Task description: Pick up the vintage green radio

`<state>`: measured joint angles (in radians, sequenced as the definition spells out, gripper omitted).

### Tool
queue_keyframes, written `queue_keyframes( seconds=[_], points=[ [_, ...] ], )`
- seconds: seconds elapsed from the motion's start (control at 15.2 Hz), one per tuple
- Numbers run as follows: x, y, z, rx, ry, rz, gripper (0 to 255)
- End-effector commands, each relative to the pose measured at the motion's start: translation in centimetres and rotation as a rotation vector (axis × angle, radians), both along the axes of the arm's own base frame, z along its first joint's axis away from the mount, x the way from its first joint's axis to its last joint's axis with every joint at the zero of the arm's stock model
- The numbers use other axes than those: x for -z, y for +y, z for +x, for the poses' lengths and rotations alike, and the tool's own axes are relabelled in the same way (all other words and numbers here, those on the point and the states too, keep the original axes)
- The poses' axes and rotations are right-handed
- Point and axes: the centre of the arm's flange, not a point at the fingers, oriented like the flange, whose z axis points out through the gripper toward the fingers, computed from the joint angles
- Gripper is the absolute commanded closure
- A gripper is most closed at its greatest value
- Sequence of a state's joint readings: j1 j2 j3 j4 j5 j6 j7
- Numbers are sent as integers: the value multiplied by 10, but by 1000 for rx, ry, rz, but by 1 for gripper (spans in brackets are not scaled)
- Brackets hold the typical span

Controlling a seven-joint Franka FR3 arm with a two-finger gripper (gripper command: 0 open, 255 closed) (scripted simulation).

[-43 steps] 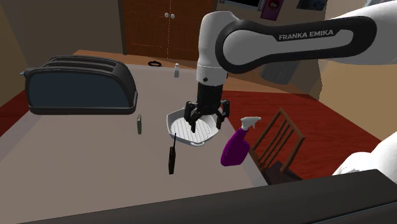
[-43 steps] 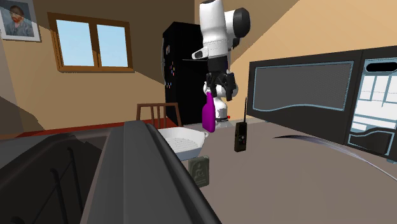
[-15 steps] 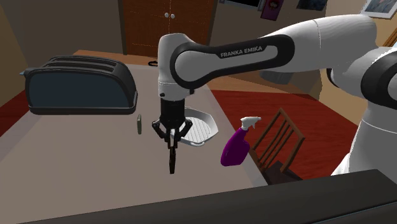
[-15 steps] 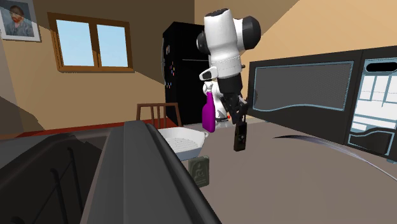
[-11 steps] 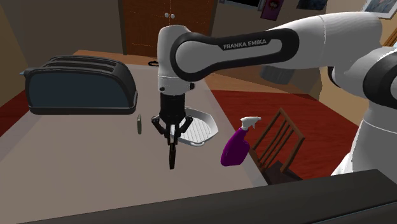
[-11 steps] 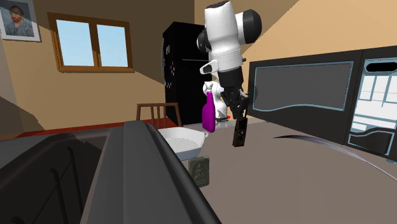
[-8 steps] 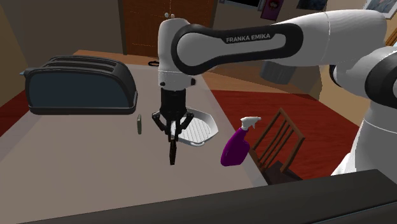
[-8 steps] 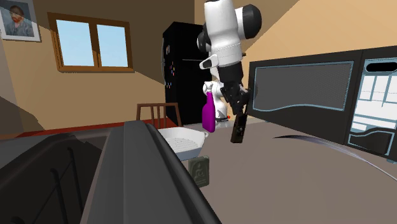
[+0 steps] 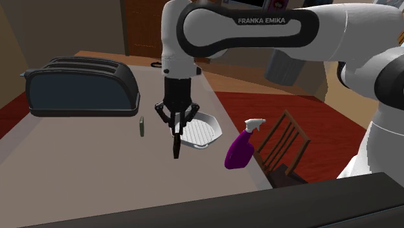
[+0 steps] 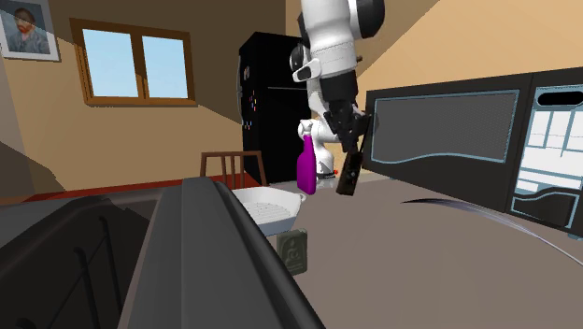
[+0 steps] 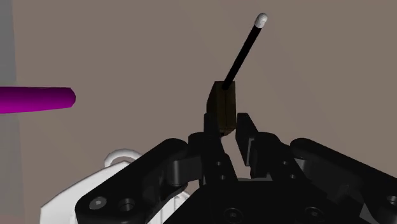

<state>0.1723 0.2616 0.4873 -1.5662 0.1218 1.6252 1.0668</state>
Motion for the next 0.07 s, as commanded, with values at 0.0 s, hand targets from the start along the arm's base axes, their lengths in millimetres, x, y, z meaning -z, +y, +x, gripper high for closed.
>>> queue_keyframes(
  seconds=[0.0],
  points=[
    [-3, 0, 0, 0, 0, 0, 255]
  ],
)
